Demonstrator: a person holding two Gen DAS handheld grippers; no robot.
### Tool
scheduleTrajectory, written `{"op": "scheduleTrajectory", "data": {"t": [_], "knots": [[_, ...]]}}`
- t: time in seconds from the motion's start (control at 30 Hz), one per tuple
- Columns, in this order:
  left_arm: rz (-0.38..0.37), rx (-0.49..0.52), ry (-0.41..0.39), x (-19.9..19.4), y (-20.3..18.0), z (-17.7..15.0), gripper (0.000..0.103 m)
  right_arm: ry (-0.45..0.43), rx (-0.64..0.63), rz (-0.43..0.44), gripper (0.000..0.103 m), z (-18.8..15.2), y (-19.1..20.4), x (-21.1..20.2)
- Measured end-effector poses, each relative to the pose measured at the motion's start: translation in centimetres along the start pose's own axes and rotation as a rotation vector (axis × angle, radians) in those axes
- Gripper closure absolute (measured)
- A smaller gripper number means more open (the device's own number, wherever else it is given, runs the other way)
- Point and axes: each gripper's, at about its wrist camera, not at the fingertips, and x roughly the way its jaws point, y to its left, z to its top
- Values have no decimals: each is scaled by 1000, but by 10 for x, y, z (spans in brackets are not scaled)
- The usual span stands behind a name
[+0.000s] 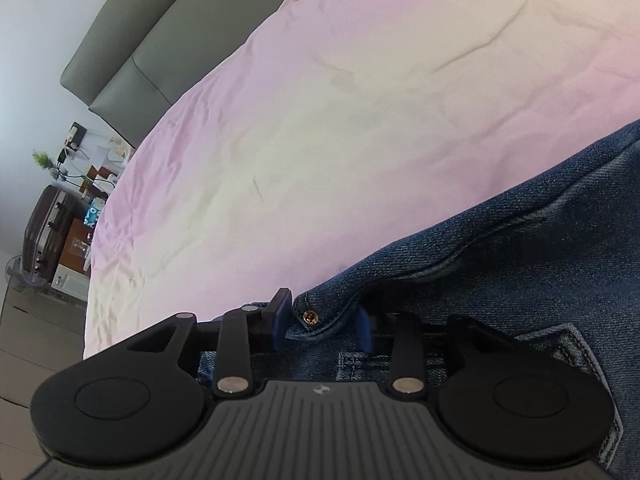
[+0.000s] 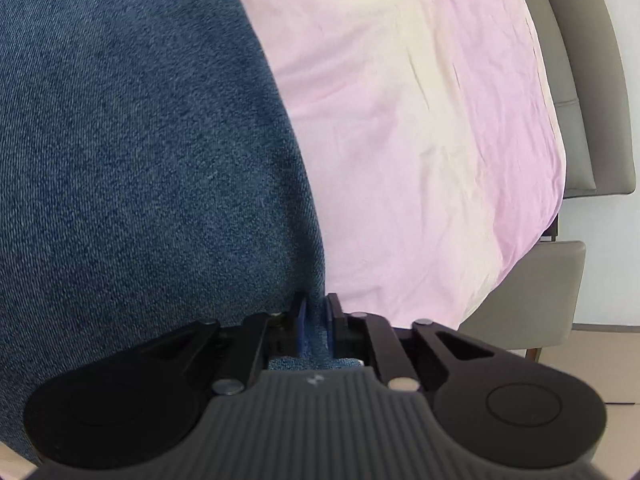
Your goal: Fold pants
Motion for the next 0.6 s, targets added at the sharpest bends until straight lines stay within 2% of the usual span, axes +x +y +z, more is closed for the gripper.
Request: {"op": "scheduleTrajectory", "data": {"t": [0.03,0.07,0.1,0.2,0.27,0.3,0.4,0.5,0.6], "knots": [[-21,-16,-9,-6,8,0,35,-7,25,-3,83,1,-4,-2],[-26,-43,-30,-15,17,0,27,-16,58,-10,78,1,-12,-7],[-32,-67,-54,-23,26,-1,23,-20,109,-6,69,-9,-24,-24],[-61,-146,-66,-46,57,-5,23,-11,254,64,60,-9,-36,-37],[-65,-198,-69,-59,75,-14,24,-42,343,103,57,-14,-38,-50],[-73,-225,-65,-63,82,-20,25,-53,397,127,52,-20,-40,-59],[-106,-337,-45,-75,105,-49,25,-59,515,148,24,-27,-35,-78],[-146,-483,-15,-79,121,-84,25,-92,586,248,24,-39,-25,-96],[-232,-617,14,-83,128,-120,25,-130,706,282,24,-54,-5,-110]]}}
